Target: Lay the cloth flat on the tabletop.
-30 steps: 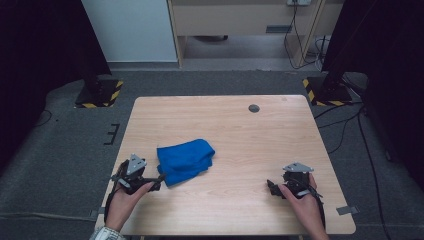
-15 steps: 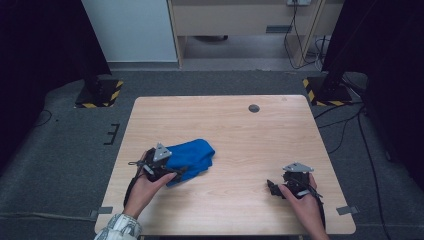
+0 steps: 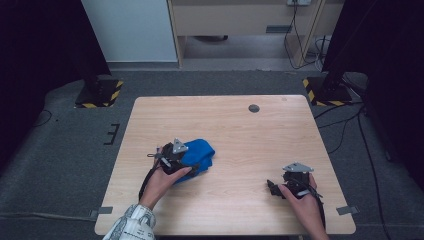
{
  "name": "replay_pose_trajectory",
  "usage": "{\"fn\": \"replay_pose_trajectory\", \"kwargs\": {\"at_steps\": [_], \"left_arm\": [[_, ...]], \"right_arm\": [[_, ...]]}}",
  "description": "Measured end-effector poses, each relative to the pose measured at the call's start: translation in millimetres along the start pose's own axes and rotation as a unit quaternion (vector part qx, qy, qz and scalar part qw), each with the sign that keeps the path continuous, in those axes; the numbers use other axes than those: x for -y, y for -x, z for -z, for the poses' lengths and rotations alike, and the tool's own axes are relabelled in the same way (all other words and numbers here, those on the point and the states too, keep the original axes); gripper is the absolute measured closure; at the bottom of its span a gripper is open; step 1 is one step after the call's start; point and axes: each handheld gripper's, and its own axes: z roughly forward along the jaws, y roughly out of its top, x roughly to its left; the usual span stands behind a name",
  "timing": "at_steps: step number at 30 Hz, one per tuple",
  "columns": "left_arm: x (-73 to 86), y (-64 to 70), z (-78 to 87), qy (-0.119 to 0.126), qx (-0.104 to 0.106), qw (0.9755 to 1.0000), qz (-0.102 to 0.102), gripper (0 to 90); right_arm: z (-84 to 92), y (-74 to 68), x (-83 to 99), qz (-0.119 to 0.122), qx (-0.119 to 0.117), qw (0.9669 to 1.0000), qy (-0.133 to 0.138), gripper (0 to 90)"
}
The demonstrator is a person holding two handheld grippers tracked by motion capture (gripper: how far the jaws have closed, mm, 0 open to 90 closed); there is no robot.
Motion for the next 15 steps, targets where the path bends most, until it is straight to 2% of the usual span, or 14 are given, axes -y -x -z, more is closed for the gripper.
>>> {"fn": "replay_pose_trajectory", "kwargs": {"at_steps": [2,5,8,11,15], "left_arm": [[1.3,0.2,-6.4,-0.009,-0.003,1.0,0.001,3.3],[3.4,-0.3,-11.3,-0.01,-0.003,0.9999,0.012,3.7],[5.0,-0.2,-15.6,-0.017,-0.007,0.9998,0.01,4.7],[7.2,0.9,-20.3,-0.019,-0.002,0.9997,0.018,6.5],[9.1,5.1,-24.9,-0.023,0.002,0.9997,0.008,17.0]], "right_arm": [[0.0,0.1,0.0,0.0,0.0,1.0,0.0,0.8],[0.0,0.1,0.0,0.0,0.0,1.0,0.0,0.8],[0.0,0.1,0.0,0.001,0.0,1.0,0.0,0.8],[0.0,0.1,0.0,0.0,0.0,1.0,0.0,0.8],[0.0,0.1,0.0,0.001,0.0,1.0,0.0,0.8]]}}
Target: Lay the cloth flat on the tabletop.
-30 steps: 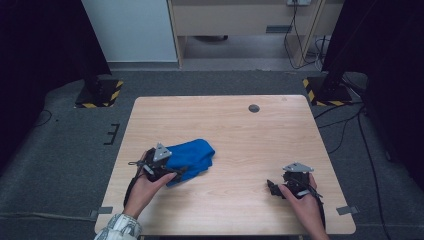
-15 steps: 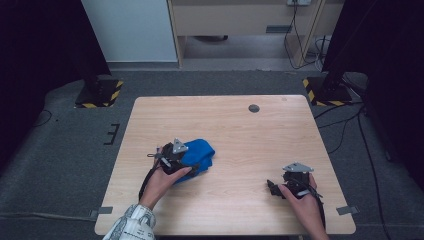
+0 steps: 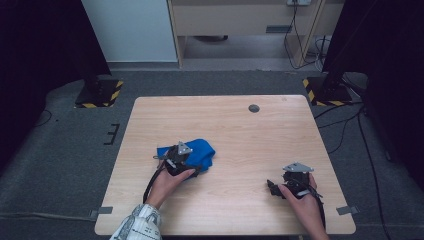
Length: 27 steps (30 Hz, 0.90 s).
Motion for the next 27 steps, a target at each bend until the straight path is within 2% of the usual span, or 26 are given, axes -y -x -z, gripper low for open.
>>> {"fn": "replay_pose_trajectory", "kwargs": {"at_steps": [1,3,6,8,11,15,16,23,27], "left_arm": [[0.6,0.4,-0.8,0.001,0.002,1.0,0.0,25.2],[2.2,0.9,-2.6,-0.002,0.002,1.0,0.004,27.1],[6.5,1.4,-4.6,0.001,0.001,0.9999,0.01,43.4],[7.4,1.3,-3.7,0.003,-0.002,0.9999,0.014,46.8],[8.0,2.8,-2.3,0.005,-0.009,0.9998,0.017,61.6],[5.0,5.4,0.4,0.008,-0.011,0.9997,0.021,75.7],[5.0,5.4,0.4,0.008,-0.011,0.9997,0.021,76.5],[-6.2,9.1,14.0,0.048,0.005,0.9983,0.032,77.7],[-15.1,14.5,20.3,0.06,0.008,0.9979,0.02,77.7]], "right_arm": [[0.0,0.0,0.0,0.0,0.0,1.0,0.0,0.8],[0.0,-0.1,0.0,0.0,0.0,1.0,0.0,0.8],[0.0,0.0,0.0,0.0,0.0,1.0,0.0,0.8],[0.0,0.0,0.0,0.0,0.0,1.0,0.0,0.8],[-0.1,-0.1,0.0,-0.001,0.001,1.0,0.0,0.8],[0.0,0.0,0.0,0.0,0.0,1.0,0.0,0.8],[0.0,0.0,0.0,0.0,0.0,1.0,0.0,0.8],[0.0,0.0,0.0,0.0,0.0,1.0,0.0,0.8],[0.0,0.0,0.0,0.0,0.0,1.0,0.0,0.8]]}}
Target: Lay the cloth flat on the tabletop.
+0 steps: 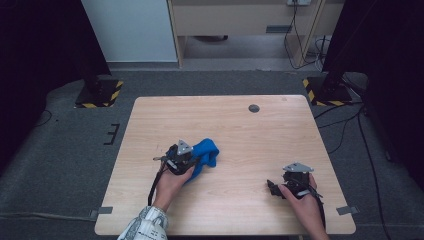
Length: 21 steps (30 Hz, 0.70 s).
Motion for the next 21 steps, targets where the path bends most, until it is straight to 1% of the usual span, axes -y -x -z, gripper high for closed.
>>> {"fn": "replay_pose_trajectory", "kwargs": {"at_steps": [9,11,16,21], "left_arm": [[-16.2,11.8,9.6,0.025,0.012,0.9995,-0.014,77.8],[-17.6,13.1,10.4,0.026,0.013,0.9994,-0.016,77.8],[-27.0,21.2,15.6,0.035,0.02,0.9988,-0.029,77.8],[-34.0,27.7,18.7,0.043,0.024,0.9981,-0.036,77.8]], "right_arm": [[0.1,0.1,0.0,0.0,0.0,1.0,0.0,0.8],[0.1,0.1,0.1,0.0,0.0,1.0,0.0,0.8],[0.1,0.1,0.0,0.0,0.0,1.0,0.0,0.8],[0.1,0.1,0.1,0.0,0.0,1.0,0.0,0.8]]}}
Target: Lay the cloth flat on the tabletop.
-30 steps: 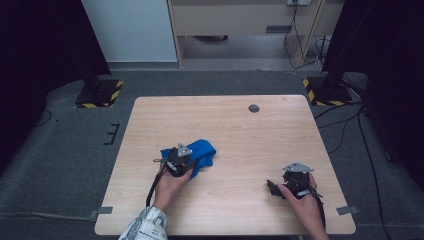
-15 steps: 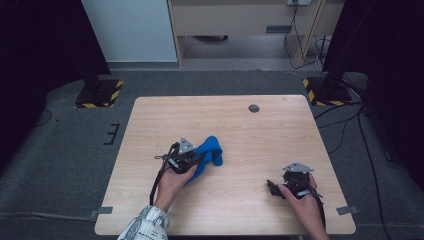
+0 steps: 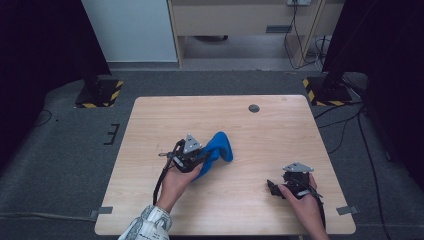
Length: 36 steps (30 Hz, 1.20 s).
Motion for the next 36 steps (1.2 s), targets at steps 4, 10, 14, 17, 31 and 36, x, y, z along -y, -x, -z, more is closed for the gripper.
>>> {"fn": "replay_pose_trajectory", "kwargs": {"at_steps": [4,10,14,17,31,36], "left_arm": [[-7.4,5.9,1.8,0.007,0.005,0.9999,-0.007,77.8],[-16.4,13.4,1.8,0.011,0.012,0.9997,-0.015,77.8],[-22.0,21.4,1.0,0.017,0.019,0.9994,-0.022,77.8],[-26.2,28.8,-1.1,0.018,0.026,0.9991,-0.029,77.8],[-29.4,44.0,-14.6,0.008,0.043,0.9982,-0.041,77.7],[-27.4,45.8,-19.8,0.001,0.046,0.9979,-0.045,77.6]], "right_arm": [[0.0,0.0,0.0,0.0,0.0,1.0,0.0,0.8],[0.0,0.0,0.0,0.0,0.0,1.0,0.0,0.8],[0.0,0.0,0.0,0.0,0.0,1.0,0.0,0.8],[0.1,-0.1,0.0,0.0,0.0,1.0,0.0,0.8],[0.1,0.0,0.1,0.0,0.0,1.0,0.0,0.8],[0.1,0.0,0.1,0.0,0.0,1.0,0.0,0.8]]}}
